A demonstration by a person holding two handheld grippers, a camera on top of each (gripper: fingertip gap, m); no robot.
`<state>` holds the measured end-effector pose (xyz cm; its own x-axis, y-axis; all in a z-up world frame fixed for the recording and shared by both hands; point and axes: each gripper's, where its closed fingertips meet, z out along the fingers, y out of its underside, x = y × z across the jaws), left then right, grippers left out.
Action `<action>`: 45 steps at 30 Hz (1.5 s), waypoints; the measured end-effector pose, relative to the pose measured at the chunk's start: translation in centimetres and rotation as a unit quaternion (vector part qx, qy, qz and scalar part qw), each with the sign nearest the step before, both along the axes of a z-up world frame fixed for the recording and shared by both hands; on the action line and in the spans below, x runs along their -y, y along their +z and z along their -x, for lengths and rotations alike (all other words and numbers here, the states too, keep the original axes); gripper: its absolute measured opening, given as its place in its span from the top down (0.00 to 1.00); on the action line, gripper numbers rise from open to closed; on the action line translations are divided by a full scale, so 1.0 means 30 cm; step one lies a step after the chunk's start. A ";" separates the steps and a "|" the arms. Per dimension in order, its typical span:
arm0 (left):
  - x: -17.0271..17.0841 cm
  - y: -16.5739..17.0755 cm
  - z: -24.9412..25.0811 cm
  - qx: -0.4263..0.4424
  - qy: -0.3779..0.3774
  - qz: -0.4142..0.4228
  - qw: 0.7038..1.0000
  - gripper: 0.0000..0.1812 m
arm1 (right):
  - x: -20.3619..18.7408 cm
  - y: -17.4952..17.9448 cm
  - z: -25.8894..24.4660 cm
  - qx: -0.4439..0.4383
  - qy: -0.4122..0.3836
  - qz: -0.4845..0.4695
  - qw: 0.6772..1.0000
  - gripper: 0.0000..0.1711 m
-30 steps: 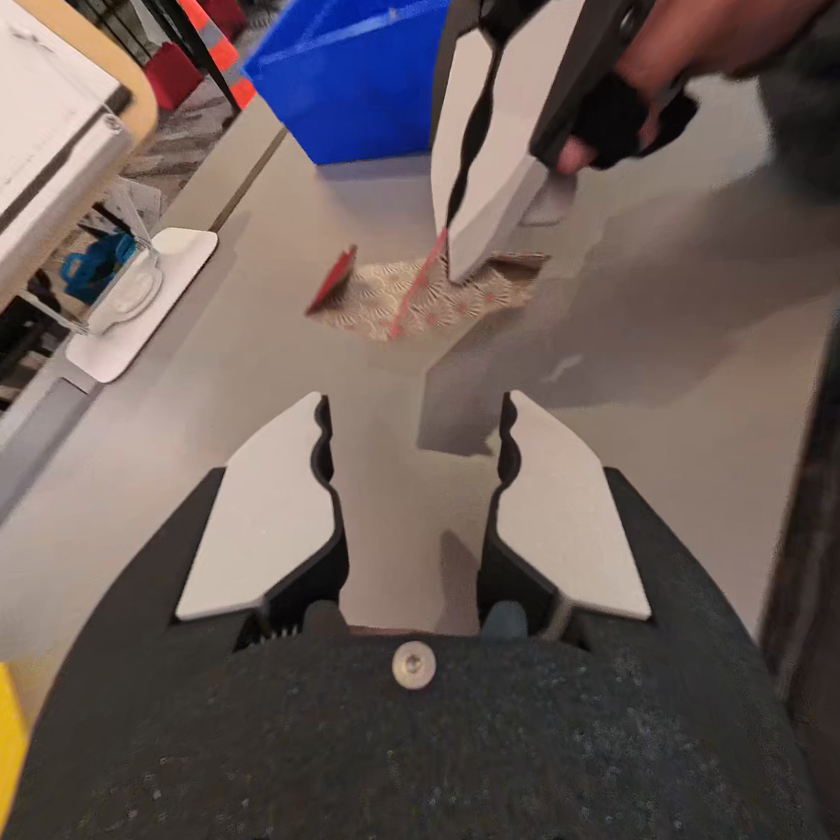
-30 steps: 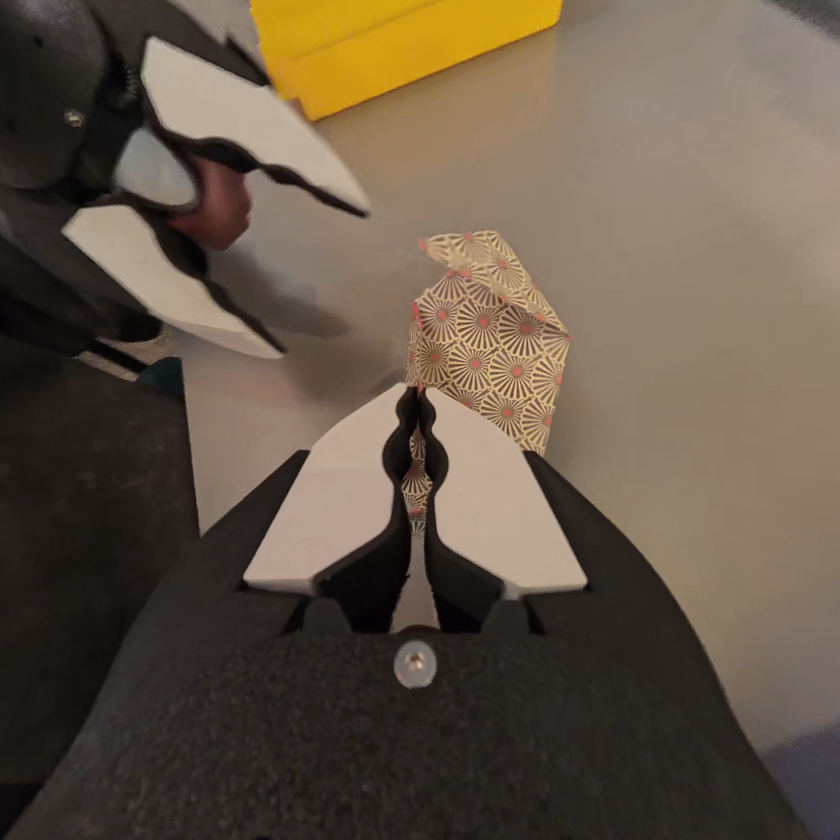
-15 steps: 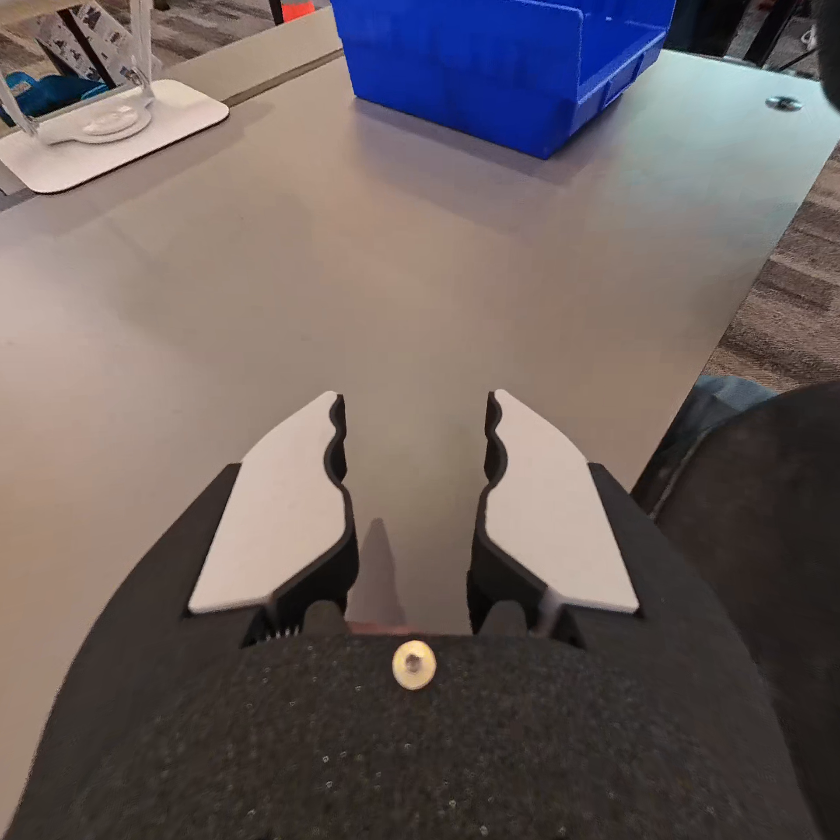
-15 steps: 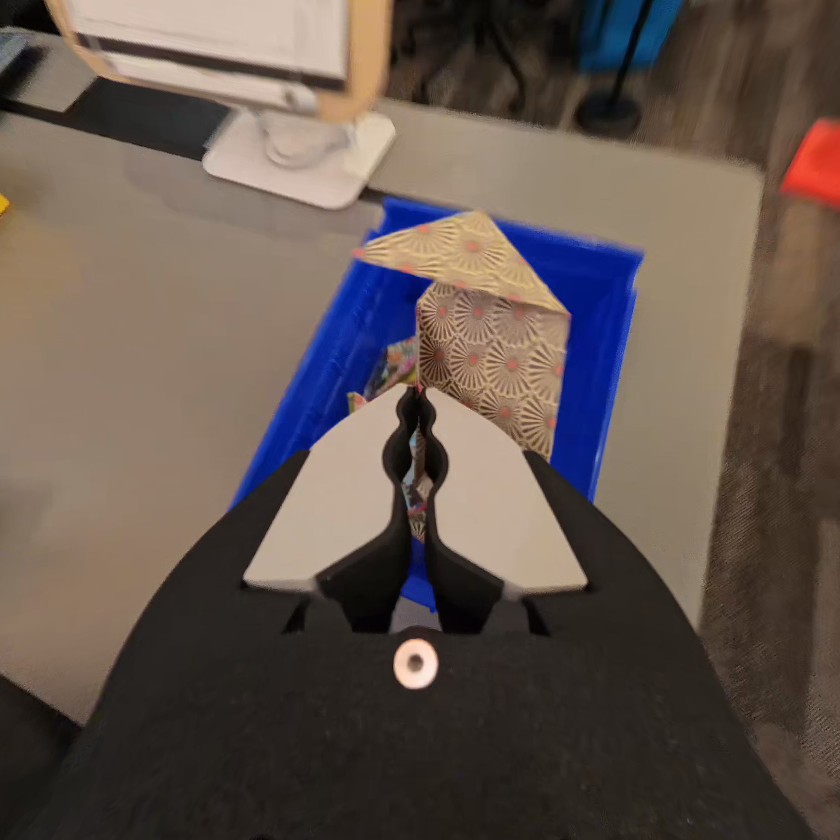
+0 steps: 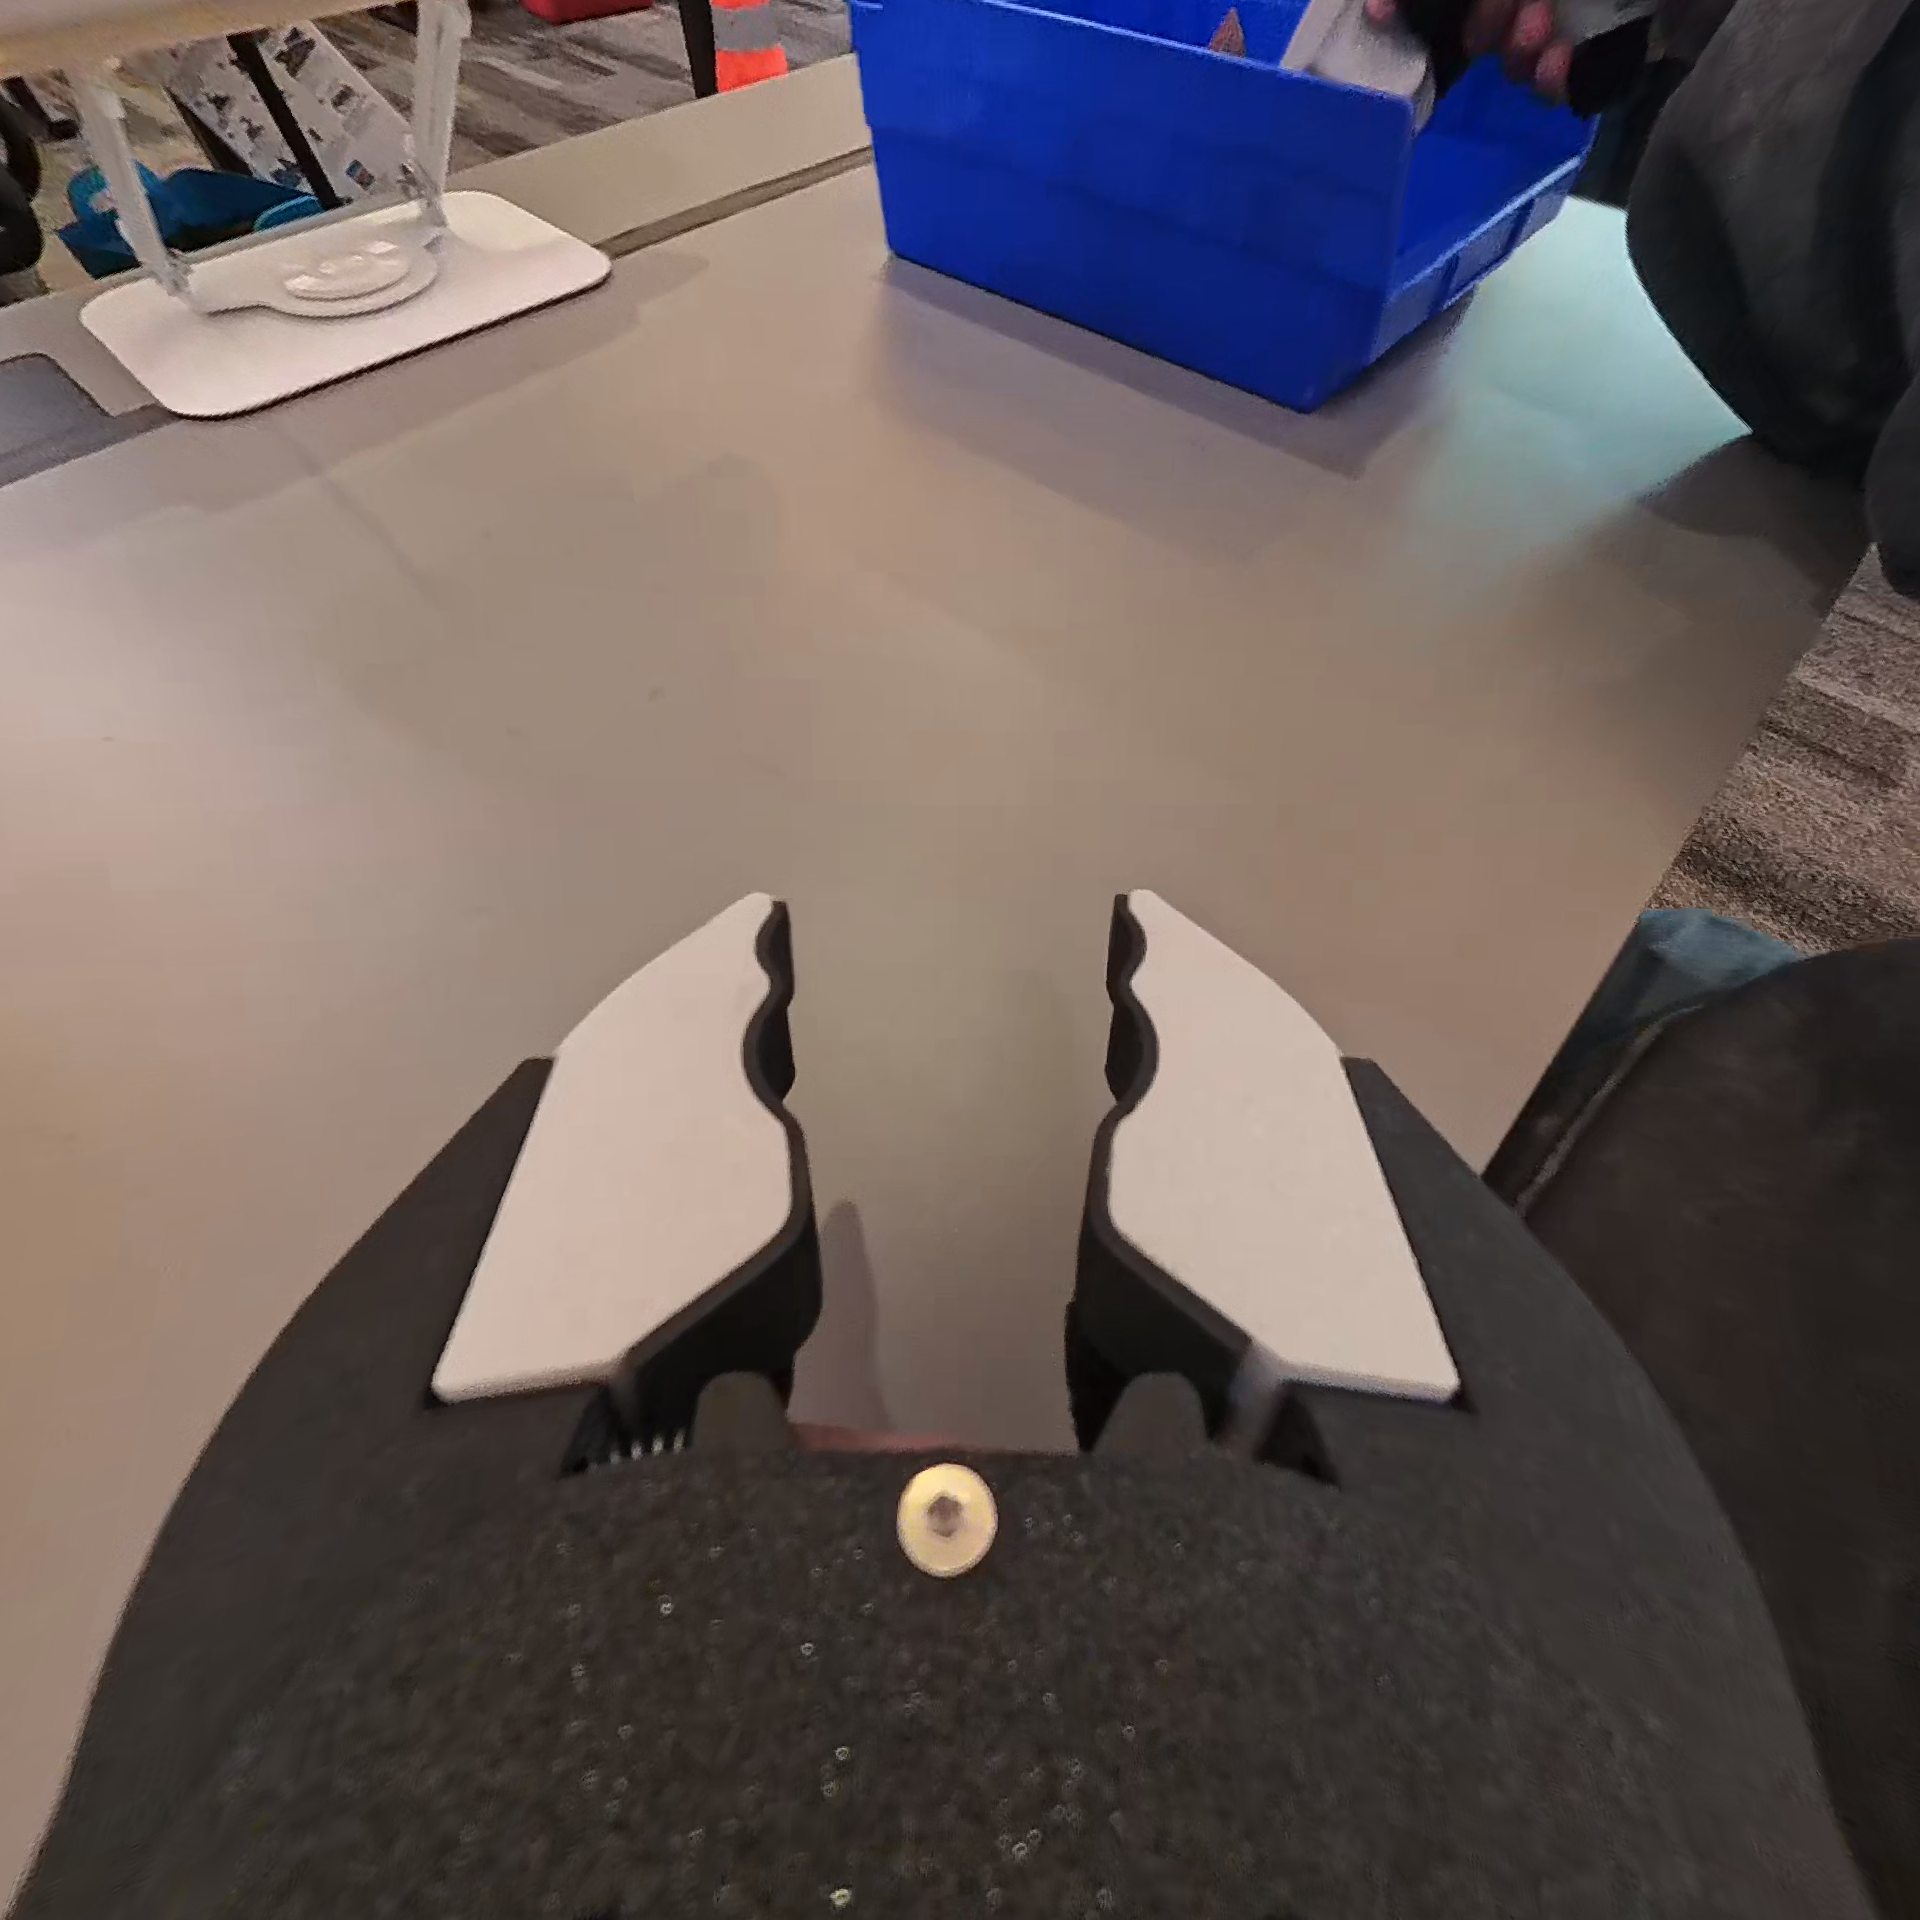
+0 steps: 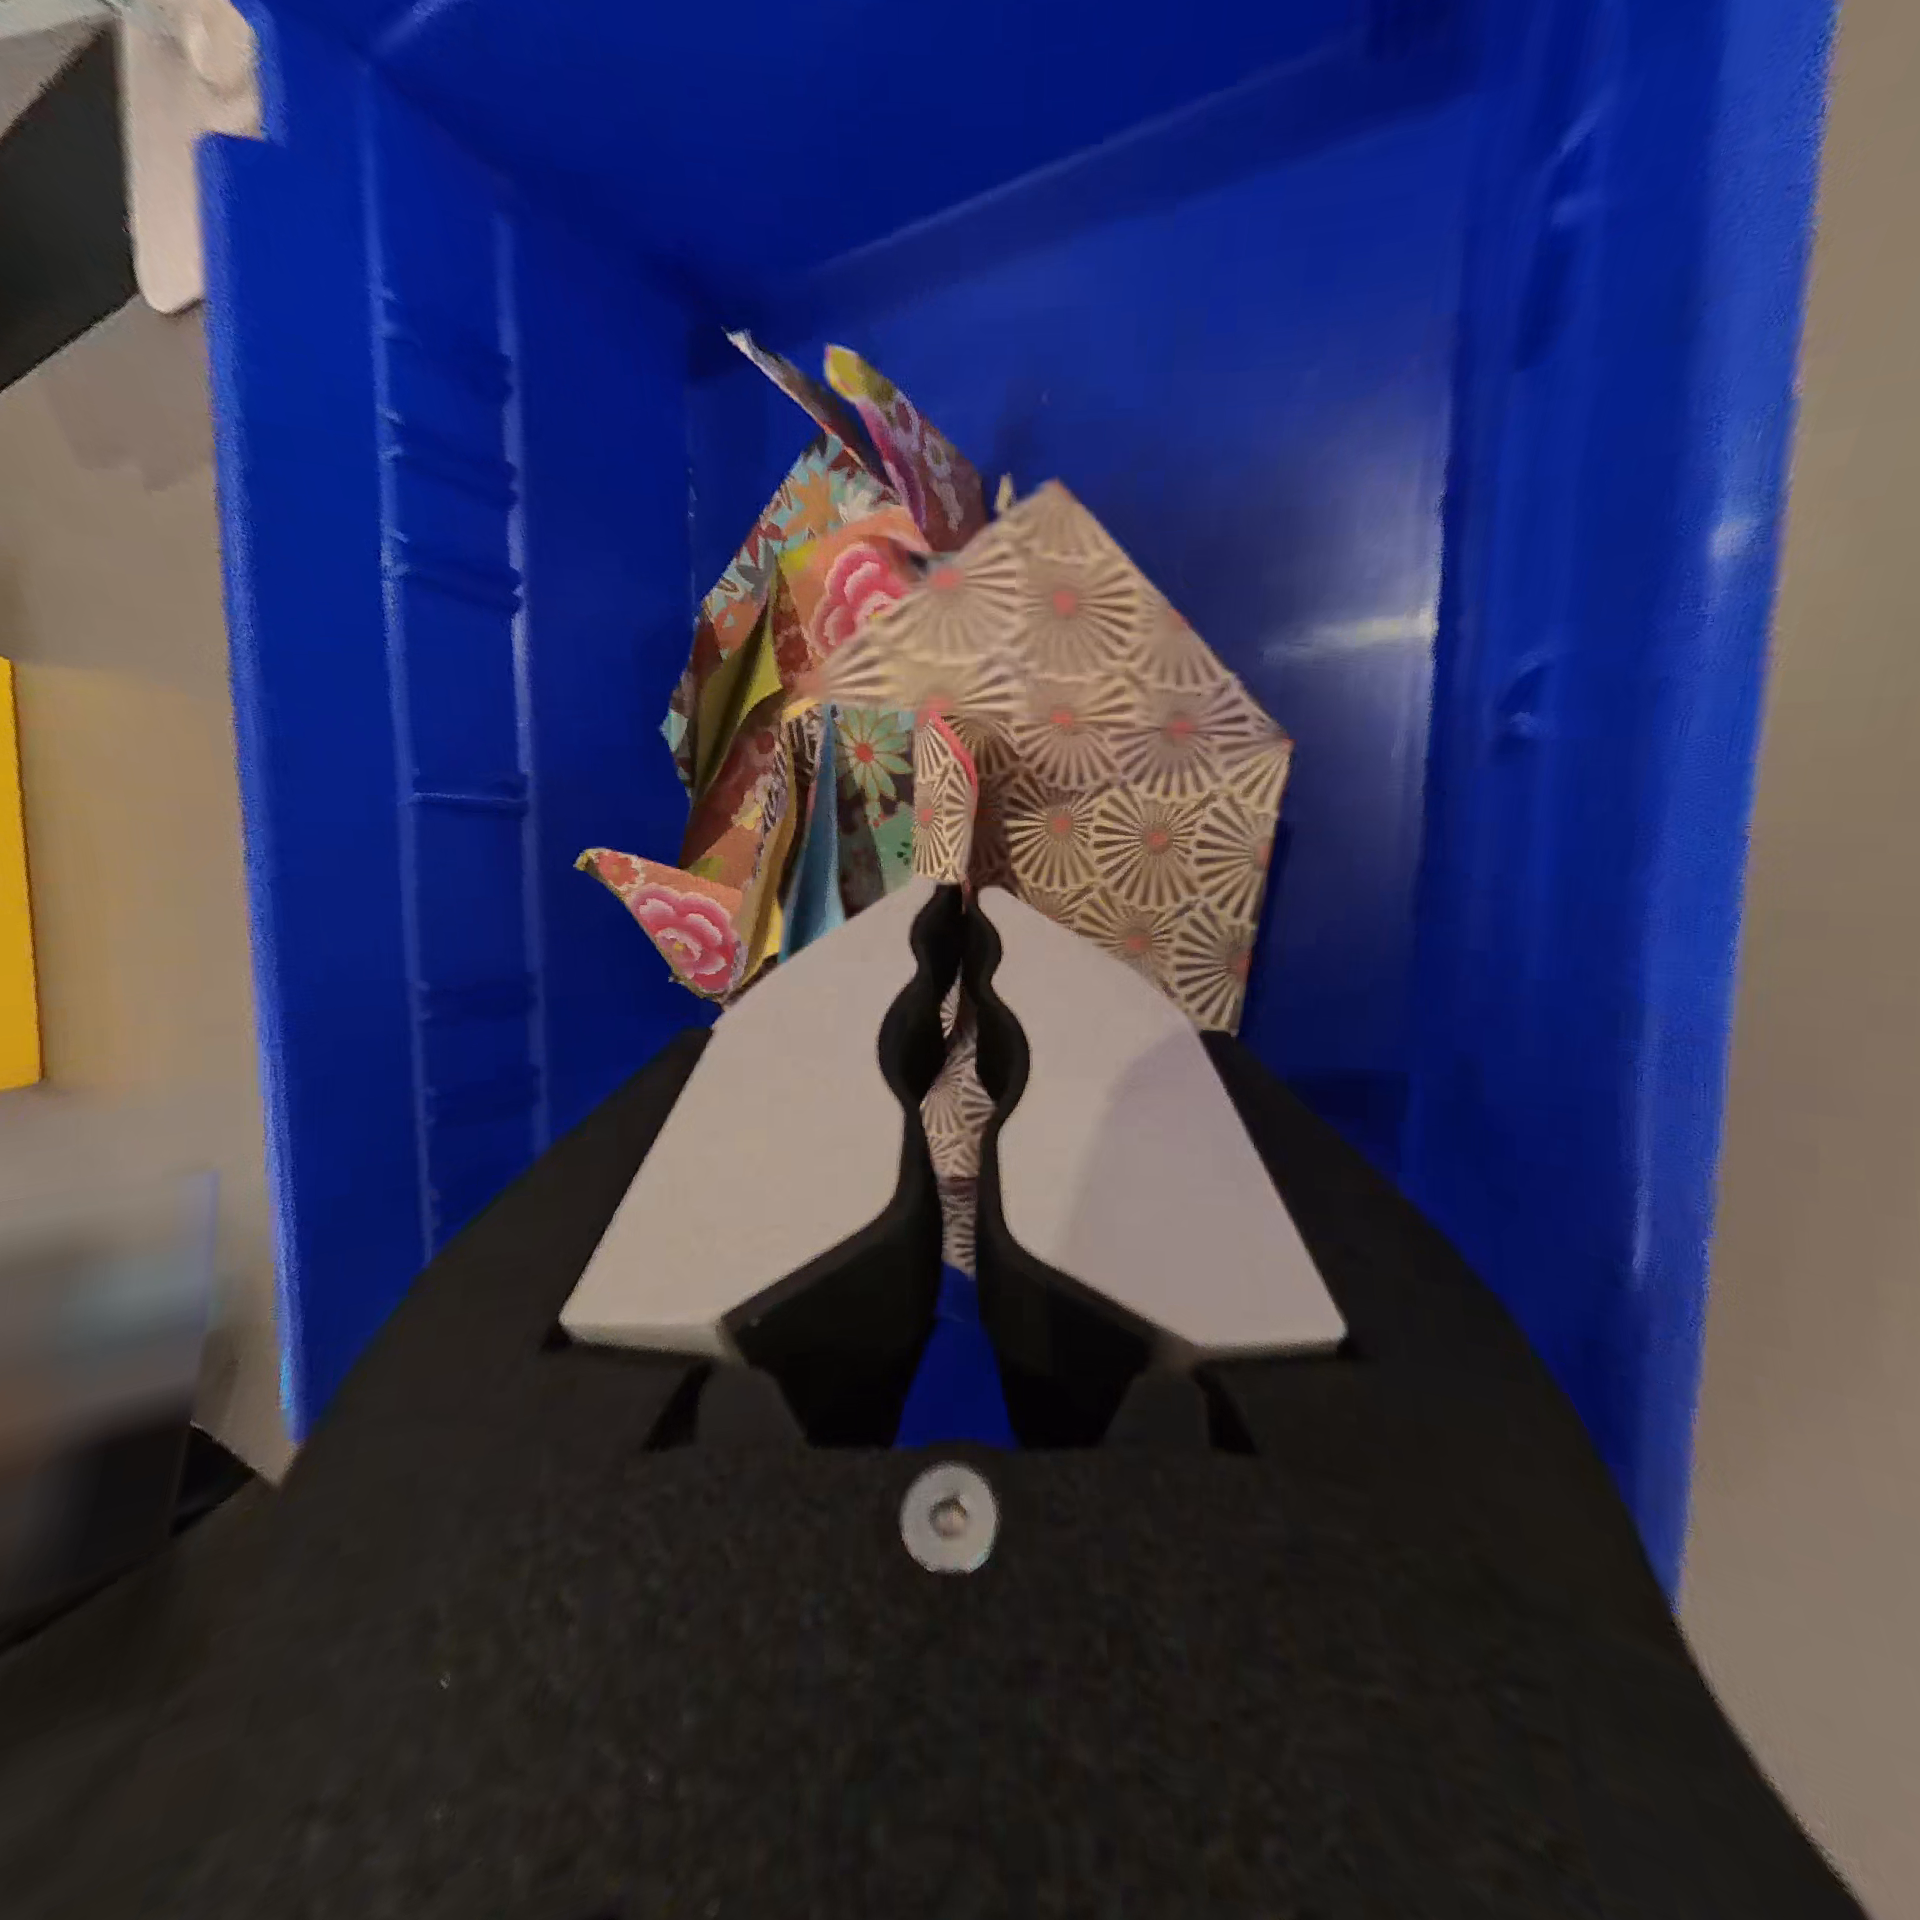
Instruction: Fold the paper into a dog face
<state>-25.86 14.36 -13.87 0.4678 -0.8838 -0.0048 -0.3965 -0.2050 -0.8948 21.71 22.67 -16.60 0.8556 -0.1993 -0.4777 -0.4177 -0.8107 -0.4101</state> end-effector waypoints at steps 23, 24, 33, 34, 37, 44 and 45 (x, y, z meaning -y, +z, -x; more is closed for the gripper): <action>-0.031 -0.011 0.028 -0.013 0.017 -0.020 1.000 0.66 | 0.004 -0.040 -0.006 0.016 0.004 0.020 1.000 0.96; -0.035 0.000 0.034 -0.013 0.020 -0.019 1.000 0.66 | 0.006 -0.025 -0.011 0.024 0.002 0.014 1.000 0.97; -0.118 0.276 0.218 -0.002 0.100 -0.064 0.993 0.66 | 0.071 0.303 -0.003 0.150 0.017 -0.116 0.982 0.86; -0.127 0.310 0.249 0.006 0.114 -0.069 0.991 0.66 | 0.090 0.351 0.010 0.173 0.023 -0.137 0.975 0.86; -0.124 0.423 0.333 0.042 0.143 -0.086 0.985 0.66 | 0.163 0.468 0.060 0.241 0.049 -0.191 0.950 0.85; -0.124 0.608 0.502 0.008 0.185 -0.164 0.969 0.68 | 0.346 0.638 0.199 0.293 0.063 -0.318 0.899 0.76; -0.143 0.634 0.525 -0.003 0.194 -0.183 0.964 0.69 | 0.368 0.649 0.224 0.294 0.065 -0.340 0.891 0.74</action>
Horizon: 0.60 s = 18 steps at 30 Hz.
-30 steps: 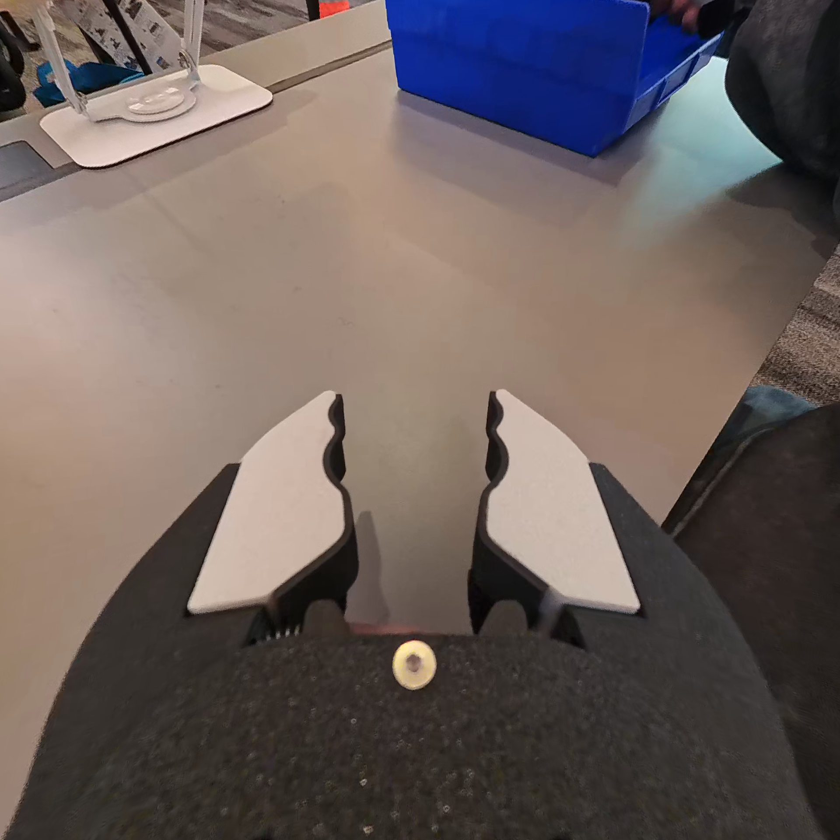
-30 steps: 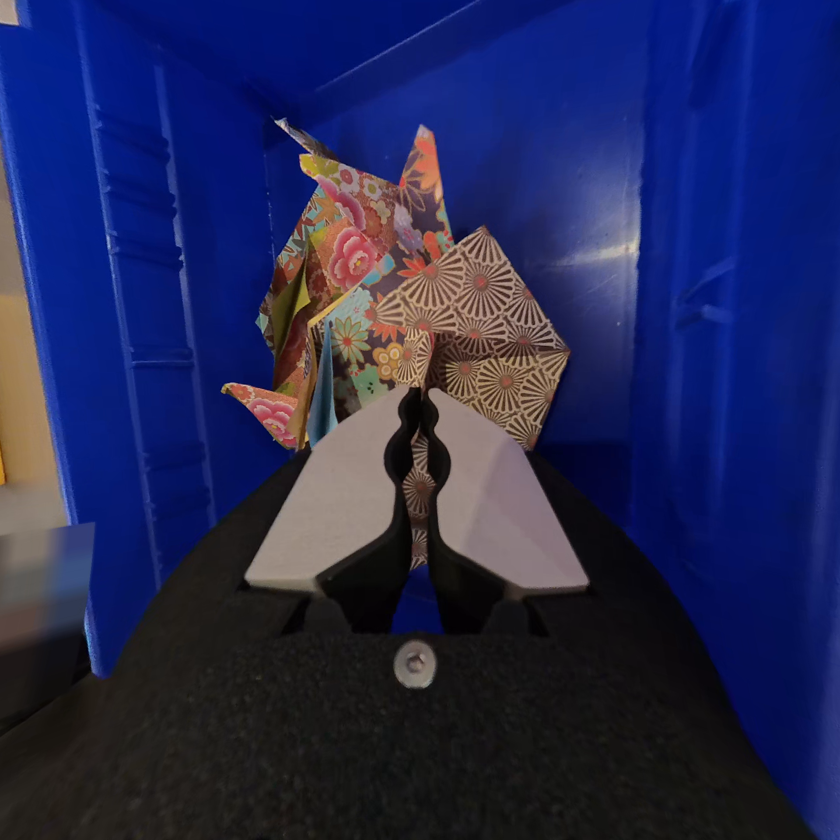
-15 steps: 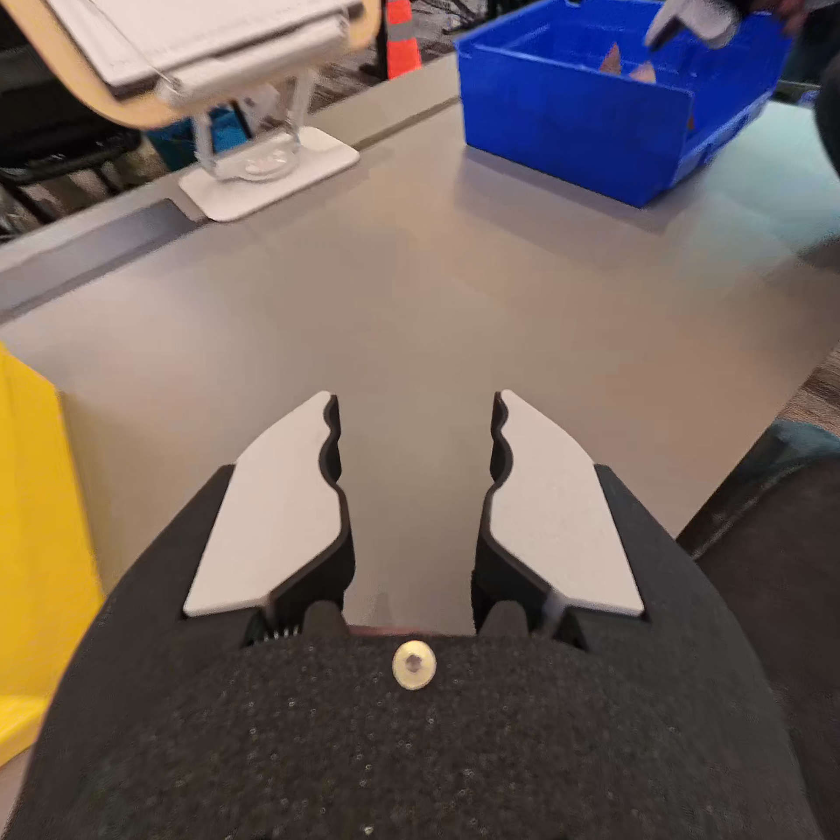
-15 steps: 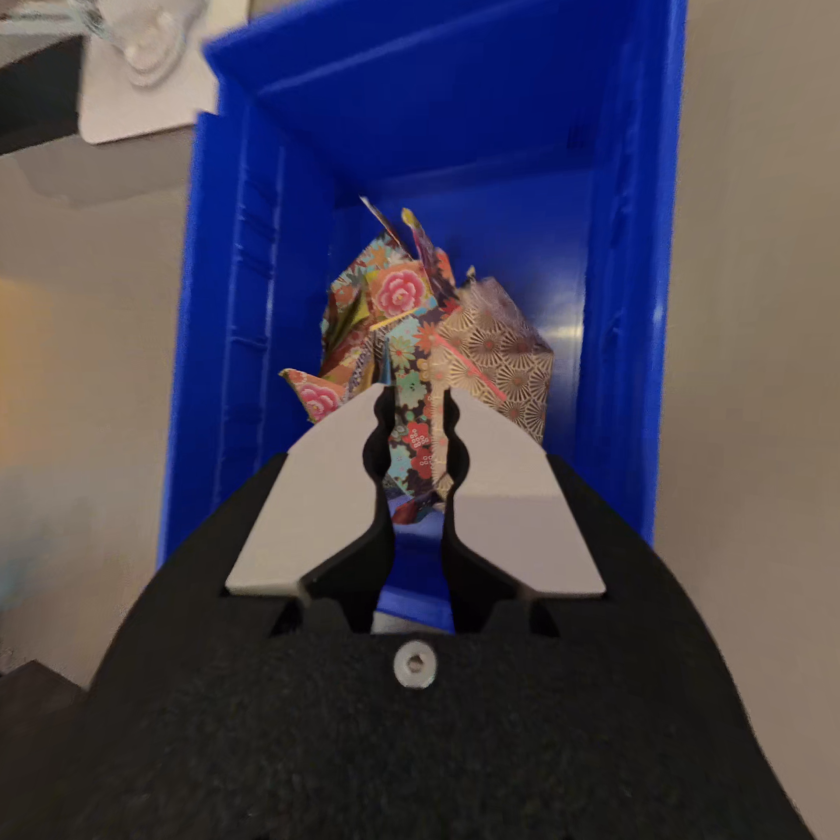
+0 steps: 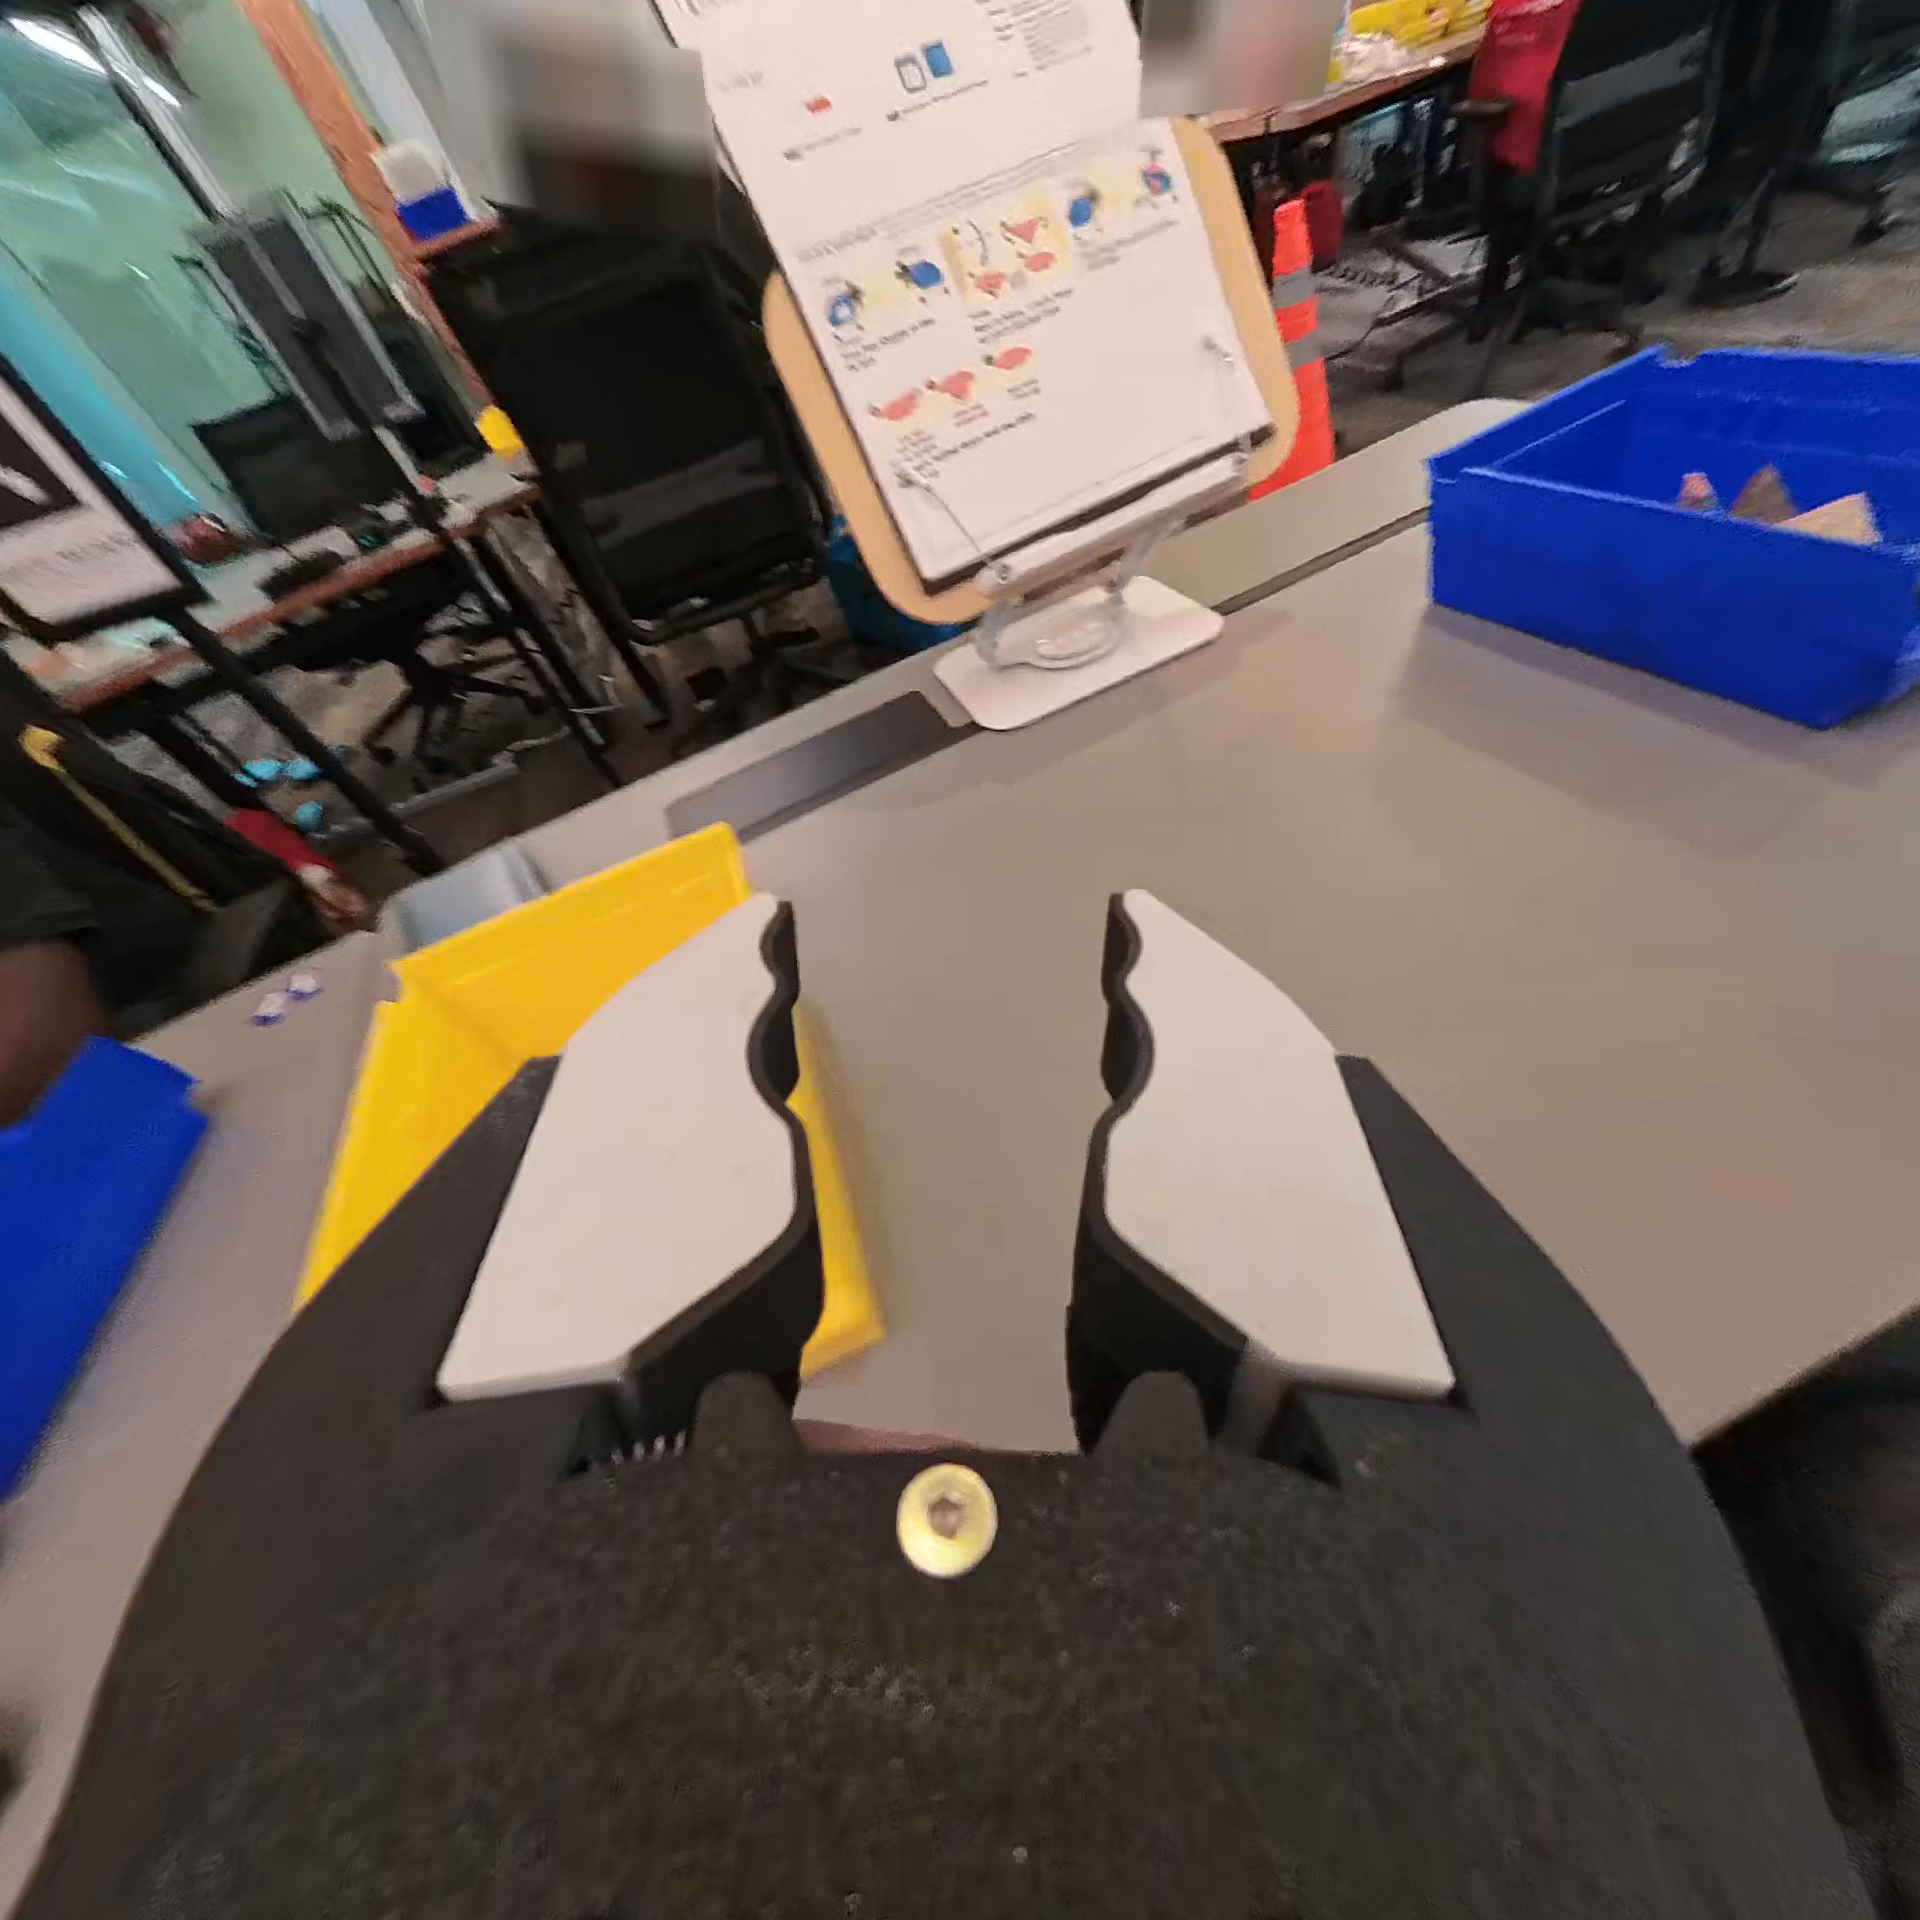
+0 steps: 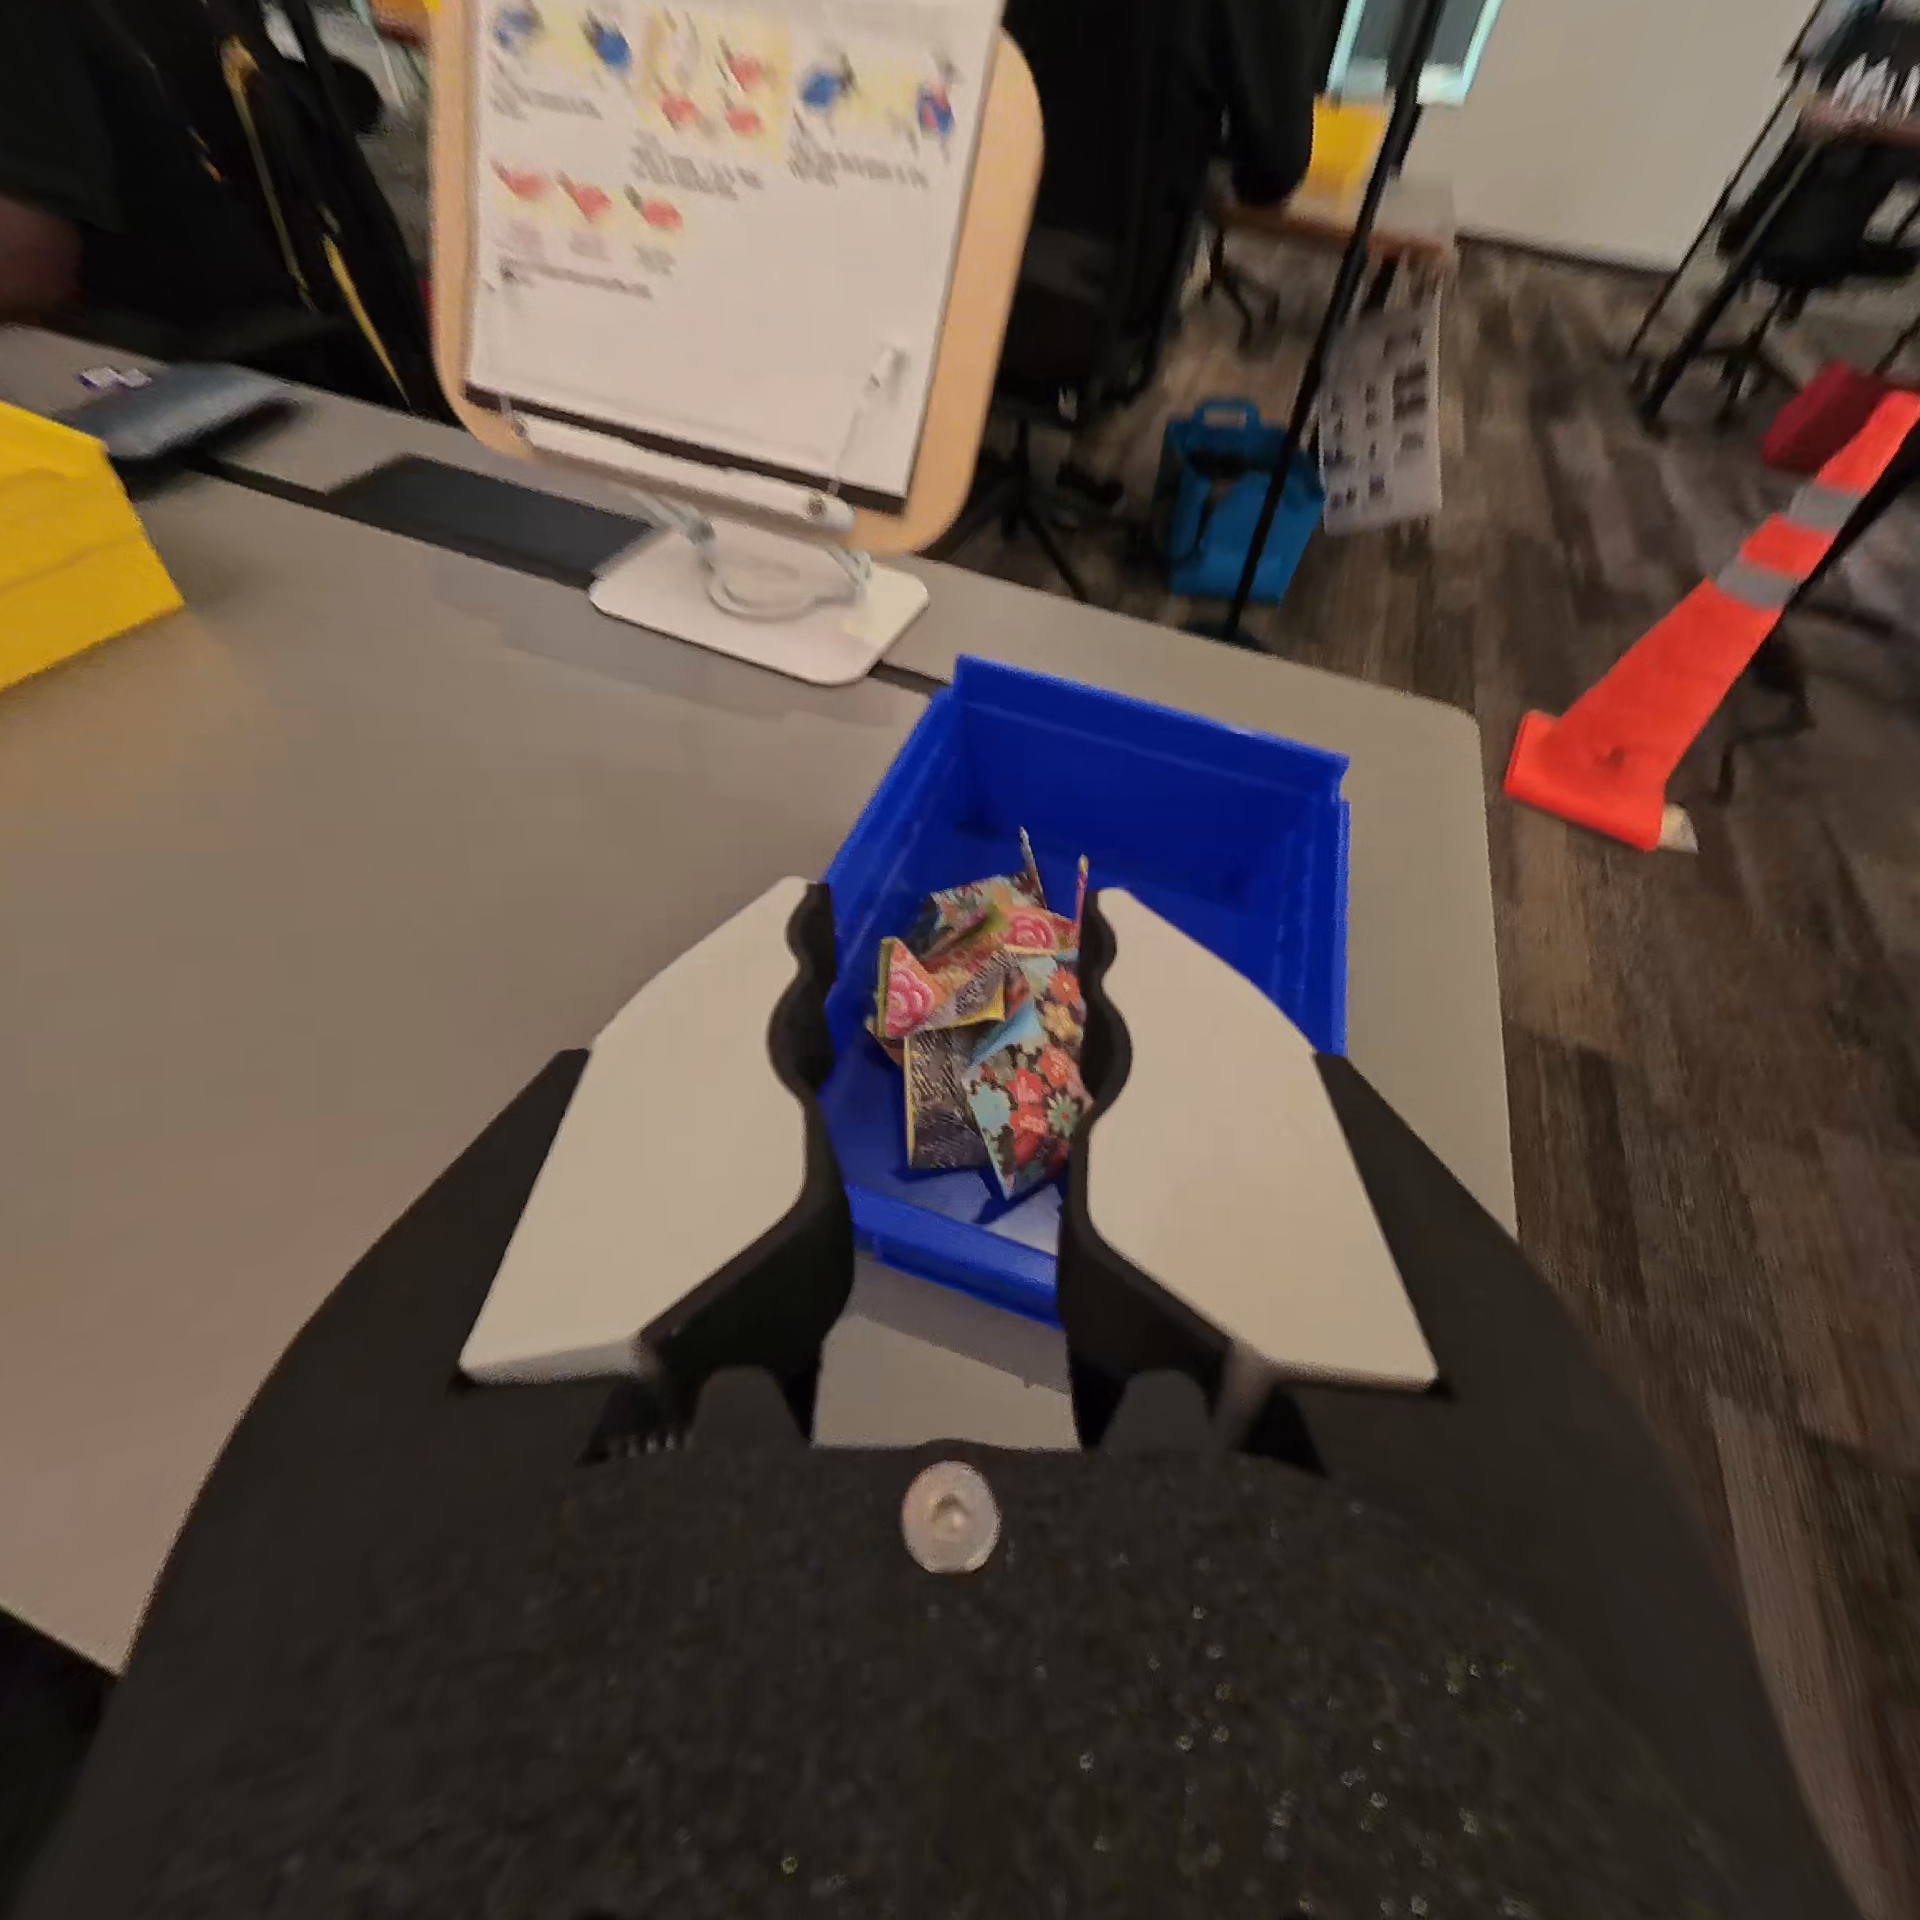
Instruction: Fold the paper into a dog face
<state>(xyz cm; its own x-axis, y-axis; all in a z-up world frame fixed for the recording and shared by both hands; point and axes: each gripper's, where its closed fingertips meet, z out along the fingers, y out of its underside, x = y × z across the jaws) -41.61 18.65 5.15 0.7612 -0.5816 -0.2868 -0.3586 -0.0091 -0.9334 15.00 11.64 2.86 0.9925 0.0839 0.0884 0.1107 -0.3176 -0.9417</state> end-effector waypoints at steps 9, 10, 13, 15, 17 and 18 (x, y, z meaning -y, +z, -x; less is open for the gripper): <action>-0.222 0.072 0.058 -0.073 0.066 0.020 0.995 0.66 | 0.079 -0.098 0.126 0.008 -0.012 -0.085 0.996 0.56; -0.189 0.054 0.036 -0.050 0.054 0.043 0.996 0.65 | 0.093 -0.114 0.124 0.011 -0.027 -0.091 0.995 0.57; -0.079 -0.036 0.015 0.006 0.052 0.080 0.995 0.63 | 0.125 -0.202 0.133 0.005 -0.045 -0.065 0.997 0.55; 0.006 -0.154 0.015 0.056 0.050 0.129 0.989 0.64 | 0.154 -0.282 0.149 -0.017 -0.049 -0.037 0.998 0.52; 0.087 -0.309 0.012 0.099 0.049 0.192 0.975 0.64 | 0.201 -0.366 0.153 -0.022 -0.064 -0.019 0.998 0.52; 0.116 -0.383 0.018 0.106 0.056 0.207 0.971 0.64 | 0.229 -0.409 0.153 -0.026 -0.076 -0.015 0.997 0.52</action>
